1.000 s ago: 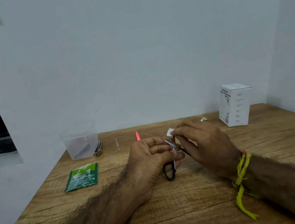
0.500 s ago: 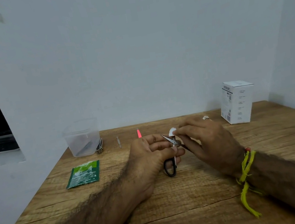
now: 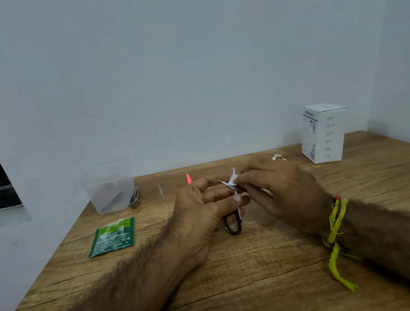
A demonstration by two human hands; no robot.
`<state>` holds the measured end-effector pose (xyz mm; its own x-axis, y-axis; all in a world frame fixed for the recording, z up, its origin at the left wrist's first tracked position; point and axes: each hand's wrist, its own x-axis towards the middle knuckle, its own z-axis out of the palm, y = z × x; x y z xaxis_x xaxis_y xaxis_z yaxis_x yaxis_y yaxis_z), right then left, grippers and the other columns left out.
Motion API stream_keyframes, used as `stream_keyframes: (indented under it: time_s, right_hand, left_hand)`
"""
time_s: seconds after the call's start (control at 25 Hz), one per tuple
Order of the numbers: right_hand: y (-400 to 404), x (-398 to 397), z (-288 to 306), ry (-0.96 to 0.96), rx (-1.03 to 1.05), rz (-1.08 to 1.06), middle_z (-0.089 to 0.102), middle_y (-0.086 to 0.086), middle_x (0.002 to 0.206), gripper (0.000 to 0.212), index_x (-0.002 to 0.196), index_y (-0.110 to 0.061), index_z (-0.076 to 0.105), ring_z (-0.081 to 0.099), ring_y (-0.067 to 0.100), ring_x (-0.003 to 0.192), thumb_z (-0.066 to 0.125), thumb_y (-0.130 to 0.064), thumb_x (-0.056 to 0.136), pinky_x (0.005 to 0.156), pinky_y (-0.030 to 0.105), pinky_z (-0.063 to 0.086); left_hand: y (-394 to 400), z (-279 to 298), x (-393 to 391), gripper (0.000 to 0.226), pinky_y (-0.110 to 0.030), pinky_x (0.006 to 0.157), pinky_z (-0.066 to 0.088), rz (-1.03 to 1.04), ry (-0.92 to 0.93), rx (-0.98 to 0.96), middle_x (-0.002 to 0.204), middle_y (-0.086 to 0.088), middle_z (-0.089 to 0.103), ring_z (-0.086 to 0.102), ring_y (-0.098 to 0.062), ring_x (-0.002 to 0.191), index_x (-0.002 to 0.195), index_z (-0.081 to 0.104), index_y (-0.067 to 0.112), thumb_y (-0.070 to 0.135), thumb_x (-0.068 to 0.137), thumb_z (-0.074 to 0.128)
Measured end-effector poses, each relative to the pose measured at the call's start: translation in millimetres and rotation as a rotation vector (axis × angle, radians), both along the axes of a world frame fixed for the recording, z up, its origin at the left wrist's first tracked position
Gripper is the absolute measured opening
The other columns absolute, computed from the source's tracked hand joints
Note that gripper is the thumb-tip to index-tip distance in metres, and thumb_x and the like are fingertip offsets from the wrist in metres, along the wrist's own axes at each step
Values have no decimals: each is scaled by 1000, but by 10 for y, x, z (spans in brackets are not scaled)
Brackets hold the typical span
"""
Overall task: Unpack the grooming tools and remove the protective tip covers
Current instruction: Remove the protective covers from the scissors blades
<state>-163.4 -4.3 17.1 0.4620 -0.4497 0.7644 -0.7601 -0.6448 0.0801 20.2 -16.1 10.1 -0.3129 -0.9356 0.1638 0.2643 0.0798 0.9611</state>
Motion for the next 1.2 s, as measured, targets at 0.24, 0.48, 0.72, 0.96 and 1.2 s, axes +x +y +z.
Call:
stream_keyframes:
  time_s: [0.24,0.48,0.72,0.96,1.2]
  right_hand:
    - [27,6,37,64,59,4,69,3,95,13,101,-7,74,65,24,86,68,-4,90,72,35,49]
    - [98,6,60,146,-2,2,71,2,104,17,103,-10,74,67,24,89,70,-6,88,75,36,54]
    - [84,-16,67,-34,-89,-22,70,7,98,13,103,-5,74,67,27,87,68,-5,91,72,44,55]
    - [137,141,-8,139,-59,-49,71,5,100,12,99,-9,74,66,26,83,69,-10,88,66,42,55]
    - [128,122,1,149,-7,-62,69,4,101,13,101,-10,73,65,26,86,69,-8,88,69,38,53]
  left_hand:
    - [-27,37,-3,27,-31,62,63,11,6,70,93,-16,78,78,-29,89,115,64,-2,19,97,64]
    - [-38,10,-31,14,-23,59,60,127,-27,37,83,-7,79,78,-16,73,106,68,0,11,98,64]
    - [-21,24,-34,16,-27,56,60,116,18,45,95,-8,80,78,-24,84,112,67,5,13,99,63]
    - [-22,26,-33,16,-32,53,61,142,25,45,89,-6,79,77,-26,73,112,69,5,13,100,61]
    - [-52,11,-35,16,-31,48,58,161,11,52,86,-12,79,75,-23,65,110,70,2,11,98,63]
